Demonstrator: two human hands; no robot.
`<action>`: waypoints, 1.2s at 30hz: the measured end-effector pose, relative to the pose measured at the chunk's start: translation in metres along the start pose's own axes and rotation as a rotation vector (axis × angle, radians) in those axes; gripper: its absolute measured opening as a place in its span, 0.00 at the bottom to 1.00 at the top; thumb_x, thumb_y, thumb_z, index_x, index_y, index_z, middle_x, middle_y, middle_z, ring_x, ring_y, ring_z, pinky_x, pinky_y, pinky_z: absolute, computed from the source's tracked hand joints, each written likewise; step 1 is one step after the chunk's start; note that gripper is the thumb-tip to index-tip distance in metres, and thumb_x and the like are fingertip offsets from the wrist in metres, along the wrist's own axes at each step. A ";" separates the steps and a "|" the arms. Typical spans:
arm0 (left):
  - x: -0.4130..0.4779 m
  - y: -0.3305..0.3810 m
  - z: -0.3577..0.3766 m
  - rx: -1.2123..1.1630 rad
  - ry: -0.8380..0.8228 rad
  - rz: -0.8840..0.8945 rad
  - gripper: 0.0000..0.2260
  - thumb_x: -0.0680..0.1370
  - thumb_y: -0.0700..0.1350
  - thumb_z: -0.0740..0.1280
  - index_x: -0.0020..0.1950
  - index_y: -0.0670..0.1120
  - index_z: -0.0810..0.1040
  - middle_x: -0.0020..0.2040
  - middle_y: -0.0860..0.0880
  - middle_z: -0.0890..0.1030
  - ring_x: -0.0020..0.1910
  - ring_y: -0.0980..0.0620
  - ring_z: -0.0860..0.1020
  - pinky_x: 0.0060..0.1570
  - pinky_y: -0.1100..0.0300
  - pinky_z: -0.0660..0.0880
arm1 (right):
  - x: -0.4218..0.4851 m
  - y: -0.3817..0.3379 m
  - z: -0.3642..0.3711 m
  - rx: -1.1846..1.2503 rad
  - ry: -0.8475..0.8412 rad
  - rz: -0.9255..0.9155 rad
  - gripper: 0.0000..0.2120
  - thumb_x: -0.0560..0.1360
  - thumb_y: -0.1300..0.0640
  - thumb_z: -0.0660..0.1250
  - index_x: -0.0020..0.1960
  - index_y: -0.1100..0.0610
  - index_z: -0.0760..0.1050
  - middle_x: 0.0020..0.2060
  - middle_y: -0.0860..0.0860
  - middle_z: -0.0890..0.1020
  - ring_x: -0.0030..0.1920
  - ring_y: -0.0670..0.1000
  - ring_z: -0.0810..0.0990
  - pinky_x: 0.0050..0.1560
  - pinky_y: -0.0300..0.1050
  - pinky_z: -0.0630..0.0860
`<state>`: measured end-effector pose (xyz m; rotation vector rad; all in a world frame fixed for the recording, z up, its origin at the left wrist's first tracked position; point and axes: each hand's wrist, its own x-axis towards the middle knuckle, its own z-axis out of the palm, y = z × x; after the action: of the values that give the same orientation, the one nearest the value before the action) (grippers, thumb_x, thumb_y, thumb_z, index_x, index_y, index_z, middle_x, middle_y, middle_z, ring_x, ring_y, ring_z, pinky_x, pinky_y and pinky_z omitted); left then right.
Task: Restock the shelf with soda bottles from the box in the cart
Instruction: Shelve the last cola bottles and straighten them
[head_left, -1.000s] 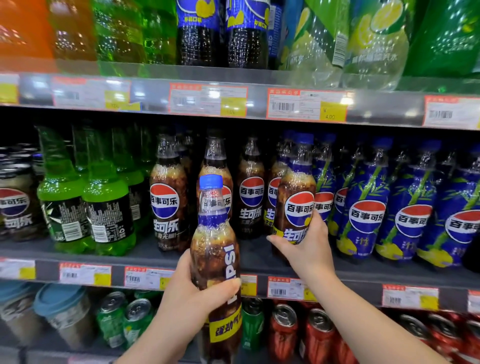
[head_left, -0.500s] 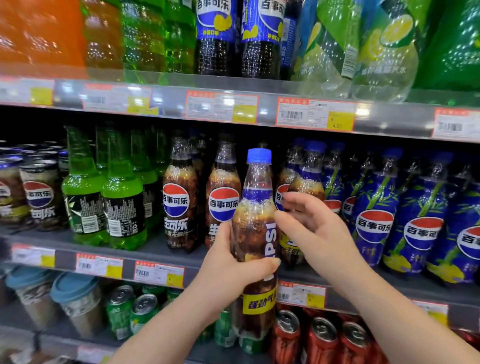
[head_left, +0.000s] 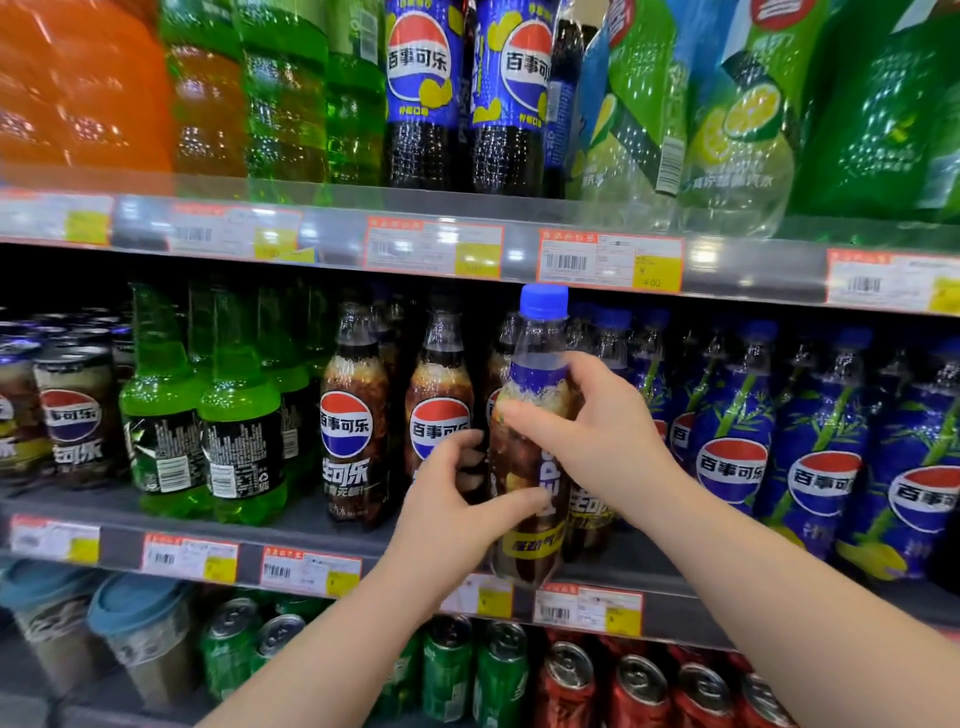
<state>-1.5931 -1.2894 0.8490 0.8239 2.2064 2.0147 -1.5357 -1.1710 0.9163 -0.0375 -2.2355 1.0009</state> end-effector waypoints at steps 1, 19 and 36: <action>-0.001 -0.004 -0.003 0.022 0.023 -0.009 0.36 0.53 0.62 0.73 0.59 0.58 0.70 0.57 0.56 0.76 0.56 0.56 0.76 0.57 0.53 0.76 | 0.001 0.002 0.002 -0.009 0.006 0.003 0.16 0.68 0.46 0.71 0.52 0.44 0.71 0.46 0.40 0.79 0.48 0.40 0.78 0.47 0.38 0.76; 0.010 -0.040 -0.022 0.008 0.052 -0.096 0.17 0.64 0.49 0.77 0.49 0.50 0.76 0.49 0.50 0.79 0.49 0.53 0.78 0.50 0.61 0.75 | 0.034 0.018 0.035 -0.102 0.048 0.165 0.28 0.70 0.44 0.70 0.64 0.55 0.68 0.58 0.51 0.77 0.58 0.52 0.75 0.56 0.47 0.74; 0.017 -0.026 -0.024 -0.059 0.052 -0.026 0.11 0.69 0.42 0.74 0.47 0.48 0.76 0.45 0.48 0.80 0.44 0.54 0.78 0.47 0.62 0.76 | 0.071 0.001 0.025 -0.179 0.191 0.251 0.28 0.71 0.48 0.70 0.64 0.61 0.66 0.58 0.58 0.76 0.57 0.58 0.75 0.49 0.44 0.70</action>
<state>-1.6258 -1.3048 0.8339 0.7417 2.1603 2.1011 -1.6052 -1.1657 0.9442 -0.4839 -2.1715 0.8806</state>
